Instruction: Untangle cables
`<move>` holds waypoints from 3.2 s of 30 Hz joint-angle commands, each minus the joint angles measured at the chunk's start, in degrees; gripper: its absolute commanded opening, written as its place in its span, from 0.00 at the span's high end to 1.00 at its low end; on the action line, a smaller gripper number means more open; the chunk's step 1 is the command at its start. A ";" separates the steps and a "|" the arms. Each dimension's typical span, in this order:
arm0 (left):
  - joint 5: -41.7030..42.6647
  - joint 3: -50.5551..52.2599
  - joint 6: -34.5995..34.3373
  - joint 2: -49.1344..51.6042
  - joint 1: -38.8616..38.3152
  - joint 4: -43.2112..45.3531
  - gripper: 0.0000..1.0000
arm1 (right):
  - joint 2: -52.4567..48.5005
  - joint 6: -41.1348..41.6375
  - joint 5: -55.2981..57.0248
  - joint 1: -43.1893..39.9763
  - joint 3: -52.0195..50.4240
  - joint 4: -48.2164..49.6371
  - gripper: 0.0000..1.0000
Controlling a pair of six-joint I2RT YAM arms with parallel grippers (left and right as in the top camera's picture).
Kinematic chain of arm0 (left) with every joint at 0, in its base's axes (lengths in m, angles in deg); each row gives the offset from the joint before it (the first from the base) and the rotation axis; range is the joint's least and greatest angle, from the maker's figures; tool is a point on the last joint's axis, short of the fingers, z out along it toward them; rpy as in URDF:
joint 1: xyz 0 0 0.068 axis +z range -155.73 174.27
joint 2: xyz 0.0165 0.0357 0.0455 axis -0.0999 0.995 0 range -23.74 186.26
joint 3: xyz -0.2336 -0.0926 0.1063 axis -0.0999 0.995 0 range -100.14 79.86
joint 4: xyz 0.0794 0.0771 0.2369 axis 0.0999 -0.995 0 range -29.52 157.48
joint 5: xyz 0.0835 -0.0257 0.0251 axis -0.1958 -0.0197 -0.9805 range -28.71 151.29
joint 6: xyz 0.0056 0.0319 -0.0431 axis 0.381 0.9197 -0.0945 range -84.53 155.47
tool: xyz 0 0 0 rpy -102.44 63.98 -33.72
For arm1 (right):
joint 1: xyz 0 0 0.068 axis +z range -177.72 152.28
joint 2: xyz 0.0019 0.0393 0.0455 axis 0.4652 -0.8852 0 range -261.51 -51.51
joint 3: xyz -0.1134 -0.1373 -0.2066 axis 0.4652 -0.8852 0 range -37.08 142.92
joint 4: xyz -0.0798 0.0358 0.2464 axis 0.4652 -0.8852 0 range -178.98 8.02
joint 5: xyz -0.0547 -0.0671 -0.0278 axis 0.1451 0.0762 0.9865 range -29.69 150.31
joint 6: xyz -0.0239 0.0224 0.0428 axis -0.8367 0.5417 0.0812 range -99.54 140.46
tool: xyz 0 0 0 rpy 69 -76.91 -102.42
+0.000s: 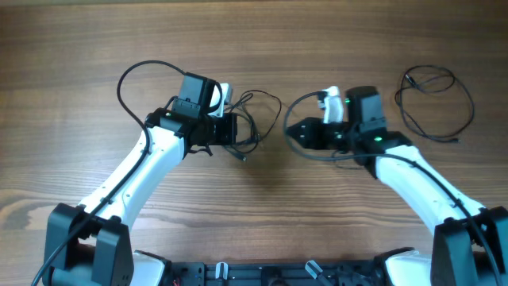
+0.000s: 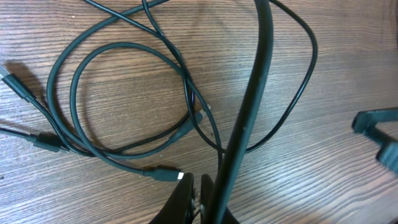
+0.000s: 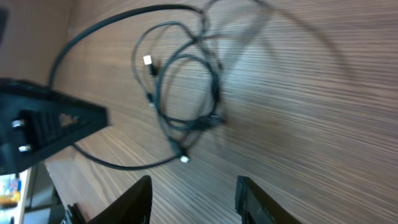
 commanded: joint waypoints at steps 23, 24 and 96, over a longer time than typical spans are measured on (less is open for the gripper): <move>-15.89 -0.15 -1.86 -1.07 2.80 -5.11 0.96 | -17.38 15.85 10.27 -0.28 1.05 11.80 0.96; -16.83 -0.15 -1.84 -1.07 4.50 -6.29 0.96 | -17.25 13.51 12.24 -2.97 1.05 8.11 0.96; 2.10 -0.15 -13.22 -1.07 13.18 -6.14 0.96 | -13.64 -2.54 15.19 -47.69 44.54 -35.93 0.18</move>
